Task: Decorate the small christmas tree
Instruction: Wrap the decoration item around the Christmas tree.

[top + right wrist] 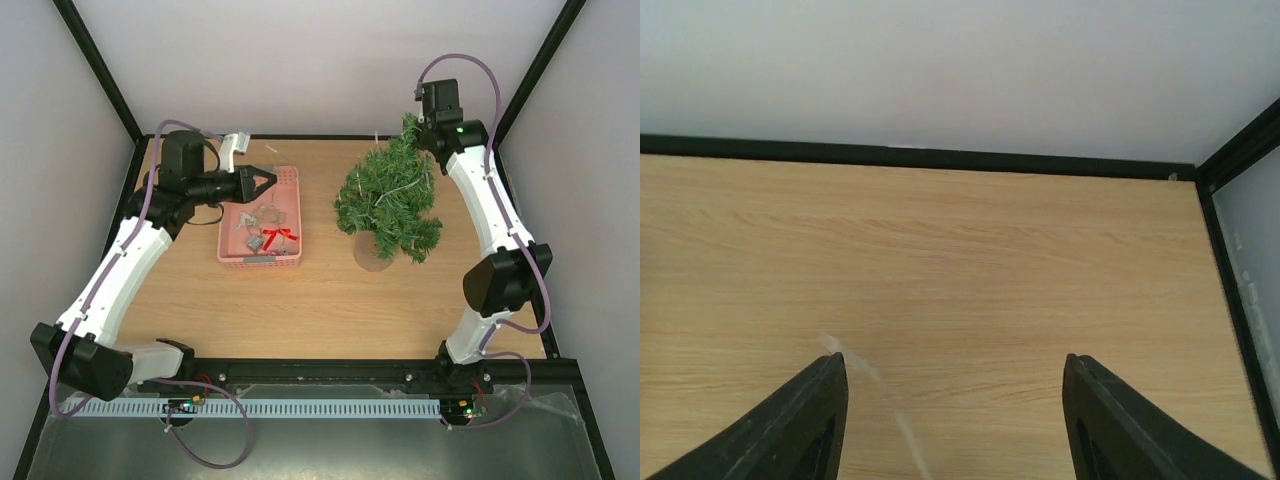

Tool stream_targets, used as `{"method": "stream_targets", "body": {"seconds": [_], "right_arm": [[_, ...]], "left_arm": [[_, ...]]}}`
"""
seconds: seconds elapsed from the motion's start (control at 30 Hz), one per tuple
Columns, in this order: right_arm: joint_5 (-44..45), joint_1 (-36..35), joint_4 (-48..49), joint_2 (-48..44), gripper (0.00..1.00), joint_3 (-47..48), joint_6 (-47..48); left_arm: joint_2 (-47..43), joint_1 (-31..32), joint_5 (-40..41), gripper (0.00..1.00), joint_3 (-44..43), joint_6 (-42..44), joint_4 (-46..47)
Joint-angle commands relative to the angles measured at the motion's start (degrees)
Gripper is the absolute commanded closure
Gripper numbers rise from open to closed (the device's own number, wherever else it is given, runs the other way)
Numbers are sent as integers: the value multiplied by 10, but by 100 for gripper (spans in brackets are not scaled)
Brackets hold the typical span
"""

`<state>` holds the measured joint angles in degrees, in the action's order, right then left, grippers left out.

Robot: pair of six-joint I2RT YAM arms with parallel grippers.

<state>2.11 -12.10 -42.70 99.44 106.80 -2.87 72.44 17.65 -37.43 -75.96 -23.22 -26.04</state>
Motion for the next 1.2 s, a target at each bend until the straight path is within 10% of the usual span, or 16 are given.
{"method": "stream_targets", "body": {"seconds": [0.0, 0.57, 1.17], "right_arm": [[22, 2, -86, 11, 39, 78, -5], [8, 2, -178, -18, 34, 140, -62], [34, -26, -112, -150, 40, 113, -166]], "left_arm": [[-11, -2, -25, 98, 1, -20, 8], [-11, -2, -36, 98, 11, -24, 45], [-60, 19, -114, 98, 105, -296, 280]]}}
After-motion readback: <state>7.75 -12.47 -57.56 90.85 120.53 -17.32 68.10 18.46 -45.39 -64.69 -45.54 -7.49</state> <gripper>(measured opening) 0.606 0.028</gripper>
